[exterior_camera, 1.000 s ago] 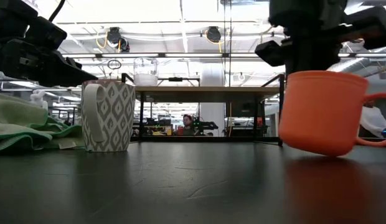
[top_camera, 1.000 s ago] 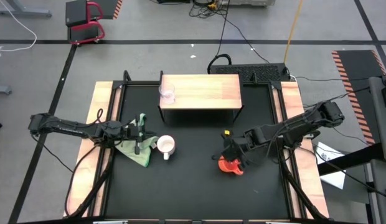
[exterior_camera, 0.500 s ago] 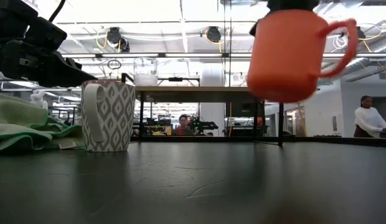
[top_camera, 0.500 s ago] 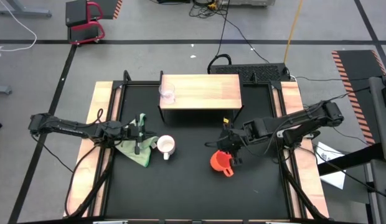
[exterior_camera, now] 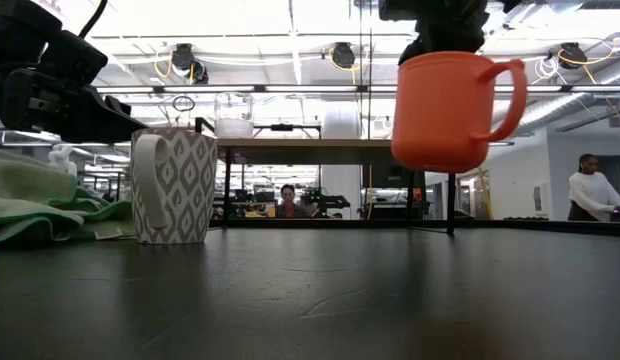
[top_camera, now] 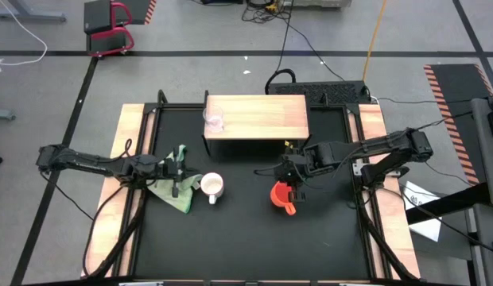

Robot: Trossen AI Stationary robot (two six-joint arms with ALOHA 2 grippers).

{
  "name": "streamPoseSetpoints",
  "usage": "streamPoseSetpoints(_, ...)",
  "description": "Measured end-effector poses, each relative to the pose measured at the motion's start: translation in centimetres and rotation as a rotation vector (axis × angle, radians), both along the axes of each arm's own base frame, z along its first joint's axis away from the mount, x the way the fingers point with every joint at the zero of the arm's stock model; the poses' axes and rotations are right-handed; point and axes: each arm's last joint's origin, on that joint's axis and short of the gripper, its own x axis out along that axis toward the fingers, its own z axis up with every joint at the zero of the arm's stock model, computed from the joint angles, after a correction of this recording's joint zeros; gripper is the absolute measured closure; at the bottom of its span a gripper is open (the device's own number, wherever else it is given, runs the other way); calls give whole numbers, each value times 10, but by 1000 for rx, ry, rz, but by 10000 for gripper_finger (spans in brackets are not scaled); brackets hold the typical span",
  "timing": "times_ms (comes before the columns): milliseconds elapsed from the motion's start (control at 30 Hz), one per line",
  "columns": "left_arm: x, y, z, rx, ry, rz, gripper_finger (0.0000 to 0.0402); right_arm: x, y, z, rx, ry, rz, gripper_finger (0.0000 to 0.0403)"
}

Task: Stack small to large cups/mugs on shelf
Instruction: Put the orange mug on the shelf

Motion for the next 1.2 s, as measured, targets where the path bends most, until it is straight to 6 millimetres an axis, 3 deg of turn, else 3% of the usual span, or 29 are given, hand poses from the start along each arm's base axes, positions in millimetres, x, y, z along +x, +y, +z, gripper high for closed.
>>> streamPoseSetpoints(267,0,0,0,20,1,-5,371,2,-24,4,-16,-2,-31,403)
streamPoseSetpoints(567,0,0,0,26,0,-6,371,10,-63,51,-51,-16,-76,403)
streamPoseSetpoints(833,0,0,0,26,2,-6,371,38,-98,68,-74,15,-56,403)
streamPoseSetpoints(1200,-1,0,-3,27,33,-6,371,68,-122,77,-71,16,-15,403)
